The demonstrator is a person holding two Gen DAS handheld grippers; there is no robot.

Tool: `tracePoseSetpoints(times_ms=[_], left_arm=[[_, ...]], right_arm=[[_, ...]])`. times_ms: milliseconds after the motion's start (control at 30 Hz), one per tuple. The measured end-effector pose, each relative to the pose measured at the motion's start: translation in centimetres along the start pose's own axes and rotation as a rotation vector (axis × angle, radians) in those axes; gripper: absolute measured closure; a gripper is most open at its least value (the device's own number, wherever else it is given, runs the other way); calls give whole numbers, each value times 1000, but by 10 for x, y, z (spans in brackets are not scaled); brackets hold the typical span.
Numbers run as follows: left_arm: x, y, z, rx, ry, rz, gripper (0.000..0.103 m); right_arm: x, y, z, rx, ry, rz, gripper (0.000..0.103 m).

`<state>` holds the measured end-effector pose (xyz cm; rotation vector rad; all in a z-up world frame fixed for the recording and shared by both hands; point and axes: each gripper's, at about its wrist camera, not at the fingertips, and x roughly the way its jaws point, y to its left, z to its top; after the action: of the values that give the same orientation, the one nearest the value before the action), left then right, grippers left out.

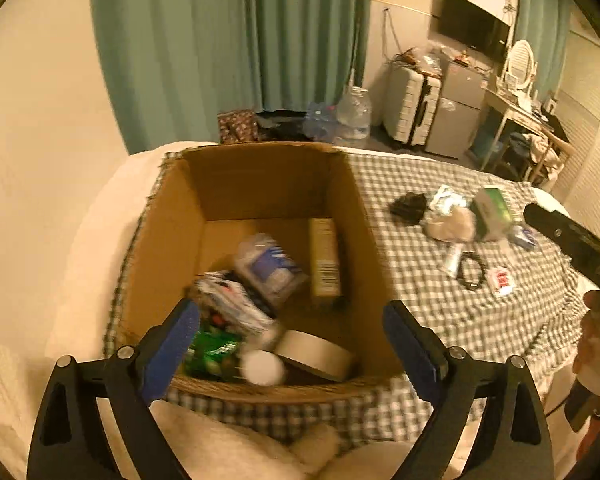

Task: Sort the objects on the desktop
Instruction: 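Open both grippers to drop the items into the box, then grasp the blue-white tissue pack with the right gripper while the left grasps the bead bracelet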

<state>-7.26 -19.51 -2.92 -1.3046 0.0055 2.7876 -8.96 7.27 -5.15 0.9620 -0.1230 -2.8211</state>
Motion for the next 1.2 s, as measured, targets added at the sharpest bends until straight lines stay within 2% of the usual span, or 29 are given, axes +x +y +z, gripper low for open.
tracePoseSetpoints(times_ms=[67,200,367,600,733,900,1033,1200], left_arm=[[-4,-22,-2,2,-6,-12,2],[-2,-70,-8,-5,-10,-41,1],[24,-139,-21,21,1,-43,1],[90,-237,-30,65,32,-62,1],[129,-276,-29,67,80,-78,1],[175,-301,-30,85,112,-108,1],[207,-305,-33,92,146,-80,1],[235,-305,-35,74,164,-79,1]], right_arm=[[-10,-26,-4,13,-11,-35,13],[-22,-85,-14,73,-5,-67,13],[-31,-143,-36,90,-2,-136,13],[-16,-229,-70,187,35,-212,13],[-10,-260,-81,244,60,-251,13],[15,-278,-87,245,89,-295,13],[48,-287,-88,206,117,-294,13],[79,-291,-83,141,114,-305,13]])
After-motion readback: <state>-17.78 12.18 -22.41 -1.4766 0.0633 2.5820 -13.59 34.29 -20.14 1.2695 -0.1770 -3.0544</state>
